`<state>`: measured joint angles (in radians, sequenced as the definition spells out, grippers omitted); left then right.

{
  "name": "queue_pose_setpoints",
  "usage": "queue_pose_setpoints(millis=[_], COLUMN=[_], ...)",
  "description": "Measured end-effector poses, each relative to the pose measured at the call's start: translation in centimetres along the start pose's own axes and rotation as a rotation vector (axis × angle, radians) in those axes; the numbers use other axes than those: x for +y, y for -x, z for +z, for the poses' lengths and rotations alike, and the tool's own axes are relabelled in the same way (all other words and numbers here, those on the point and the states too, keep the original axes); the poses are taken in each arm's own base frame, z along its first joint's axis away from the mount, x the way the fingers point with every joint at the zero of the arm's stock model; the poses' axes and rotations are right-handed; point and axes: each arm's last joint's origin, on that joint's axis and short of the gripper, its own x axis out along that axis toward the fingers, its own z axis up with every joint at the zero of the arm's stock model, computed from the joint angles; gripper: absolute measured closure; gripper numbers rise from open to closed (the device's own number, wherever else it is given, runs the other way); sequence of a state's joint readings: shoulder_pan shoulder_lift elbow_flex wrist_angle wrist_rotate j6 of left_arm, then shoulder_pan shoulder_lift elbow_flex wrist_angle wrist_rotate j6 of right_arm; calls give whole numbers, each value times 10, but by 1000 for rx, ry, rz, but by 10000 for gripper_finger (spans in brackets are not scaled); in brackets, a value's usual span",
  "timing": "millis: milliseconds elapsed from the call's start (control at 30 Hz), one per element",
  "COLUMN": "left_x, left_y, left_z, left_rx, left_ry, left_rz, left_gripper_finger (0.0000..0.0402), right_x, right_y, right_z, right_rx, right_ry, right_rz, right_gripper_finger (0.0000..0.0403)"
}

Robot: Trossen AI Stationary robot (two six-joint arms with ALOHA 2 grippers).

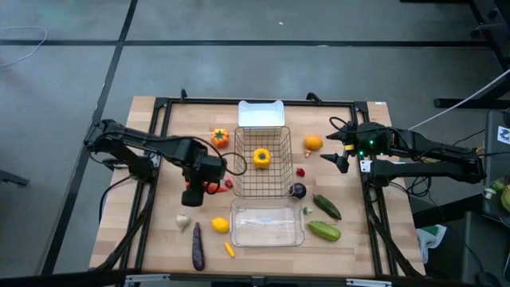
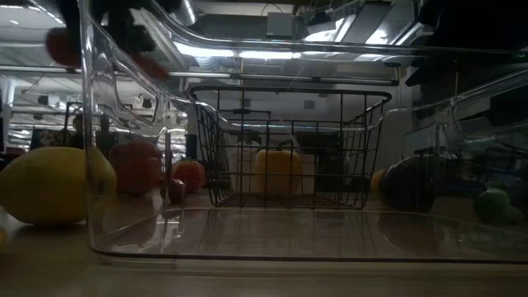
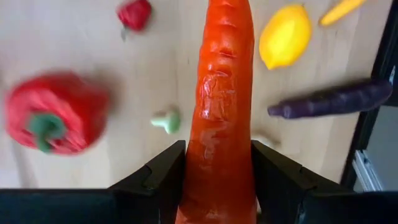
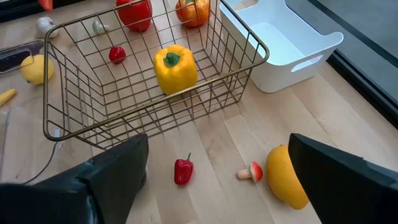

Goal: Sort produce into baskets
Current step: Put the carrot into the wire basket

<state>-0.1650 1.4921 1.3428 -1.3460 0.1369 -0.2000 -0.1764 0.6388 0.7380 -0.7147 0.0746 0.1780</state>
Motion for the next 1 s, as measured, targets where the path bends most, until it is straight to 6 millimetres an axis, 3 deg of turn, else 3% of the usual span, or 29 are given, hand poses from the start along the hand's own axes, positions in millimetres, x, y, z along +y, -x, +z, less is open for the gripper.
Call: queue_pose_setpoints(millis=[300, 667, 800, 1000], left_x=[15, 27, 32, 39], left_y=[15, 22, 4, -41], left_z=[23, 84, 106, 128], left_rx=[-237, -729, -767, -653], left_ry=[-57, -62, -73, -64], left_rz=[133, 160, 169, 179], left_gripper_finger=[235, 235, 235, 235], right_x=[0, 0, 0, 0], right_y=[0, 0, 0, 0], right_z=[0, 0, 0, 0], right_rx=[-1, -3, -3, -2], right_ry=[0, 0, 0, 0], right_rz=[0, 0, 0, 0], right_gripper_finger=[20, 20, 20, 20])
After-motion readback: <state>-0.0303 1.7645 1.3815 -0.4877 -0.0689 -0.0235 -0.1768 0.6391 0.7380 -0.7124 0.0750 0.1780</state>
